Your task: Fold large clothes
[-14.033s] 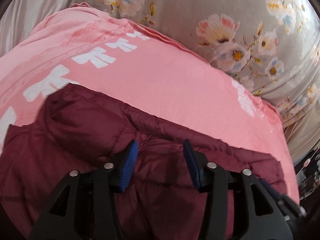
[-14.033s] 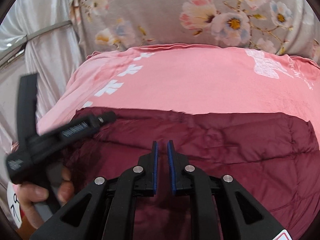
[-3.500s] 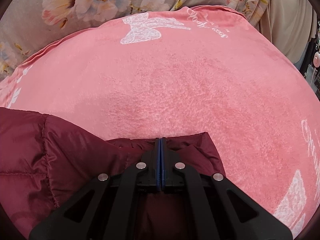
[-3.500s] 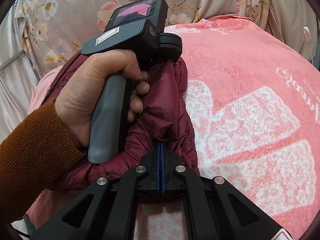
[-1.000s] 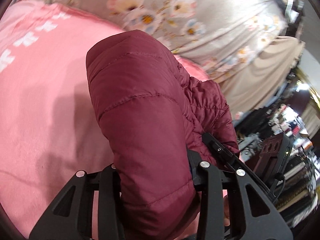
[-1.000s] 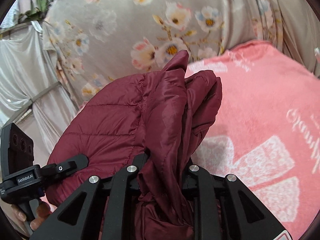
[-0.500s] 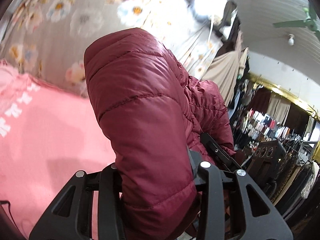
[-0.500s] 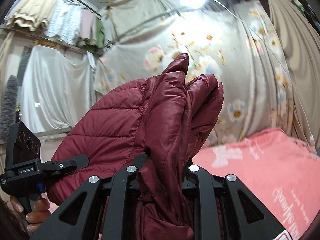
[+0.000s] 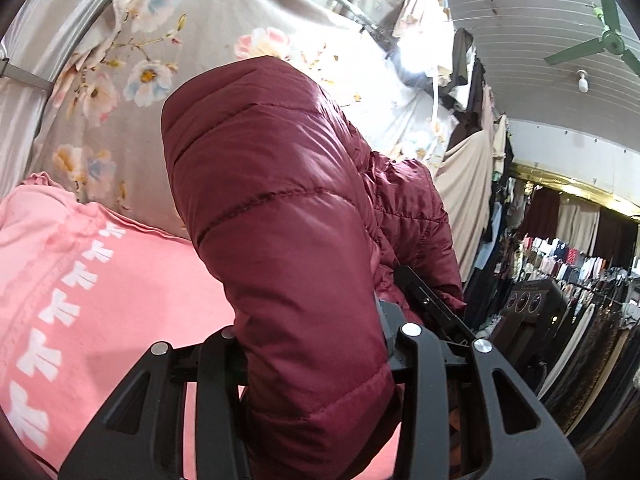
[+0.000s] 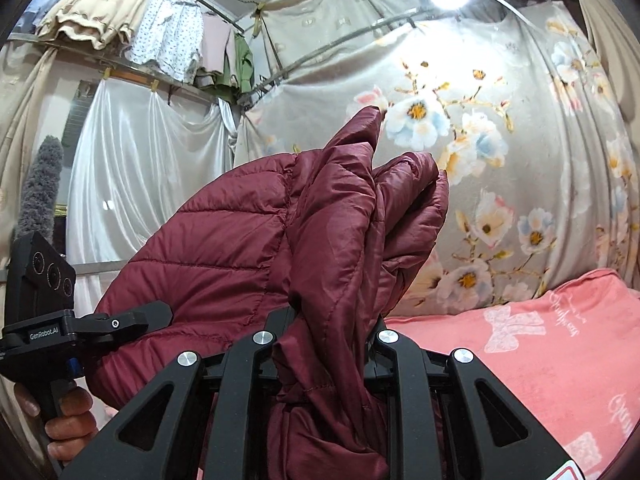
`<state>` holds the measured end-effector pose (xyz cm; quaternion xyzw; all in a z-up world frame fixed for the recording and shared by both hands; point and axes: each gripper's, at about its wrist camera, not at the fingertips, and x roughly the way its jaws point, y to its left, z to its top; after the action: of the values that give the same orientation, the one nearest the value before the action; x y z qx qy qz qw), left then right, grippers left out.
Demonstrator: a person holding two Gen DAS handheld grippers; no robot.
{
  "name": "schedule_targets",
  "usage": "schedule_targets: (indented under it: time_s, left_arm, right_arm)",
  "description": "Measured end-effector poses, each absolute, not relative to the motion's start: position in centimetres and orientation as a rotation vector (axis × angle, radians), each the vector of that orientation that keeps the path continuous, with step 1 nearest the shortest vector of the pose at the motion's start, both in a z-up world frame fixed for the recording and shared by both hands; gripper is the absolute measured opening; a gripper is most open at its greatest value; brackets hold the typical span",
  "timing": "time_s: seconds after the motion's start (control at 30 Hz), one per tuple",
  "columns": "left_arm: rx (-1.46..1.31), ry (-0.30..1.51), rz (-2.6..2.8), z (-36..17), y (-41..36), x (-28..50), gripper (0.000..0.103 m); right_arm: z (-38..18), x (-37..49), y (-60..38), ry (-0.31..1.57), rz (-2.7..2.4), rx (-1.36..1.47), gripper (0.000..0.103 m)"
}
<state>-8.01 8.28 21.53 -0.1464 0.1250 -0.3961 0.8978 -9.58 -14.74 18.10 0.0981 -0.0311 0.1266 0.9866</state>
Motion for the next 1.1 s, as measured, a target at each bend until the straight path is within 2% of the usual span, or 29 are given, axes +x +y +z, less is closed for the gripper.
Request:
schedule_targets:
  time_s: [0.27, 0.6, 0.87, 1.1]
  left_arm:
    - [-0.205, 0.288, -0.787, 18.5, 10.0, 0.7, 0.037]
    - [-0.169, 0.413, -0.786, 10.6, 9.5, 11.5, 0.037]
    - [-0.169, 0.553, -0.760, 3.6, 8.3, 16.7, 0.037]
    - [-0.172, 0.618, -0.726, 0.0, 7.8, 19.4, 0.037]
  right_arm:
    - [14.1, -0.8, -13.0, 0.028, 0.216, 0.256, 0.019]
    - [5.4, 8.7, -13.4, 0.208, 0.120, 0.325, 0.019]
    - [-0.3, 13.2, -14.0, 0.341, 0.078, 0.336, 0.019]
    - [-3.0, 16.0, -14.0, 0.421, 0.067, 0.338, 0.019]
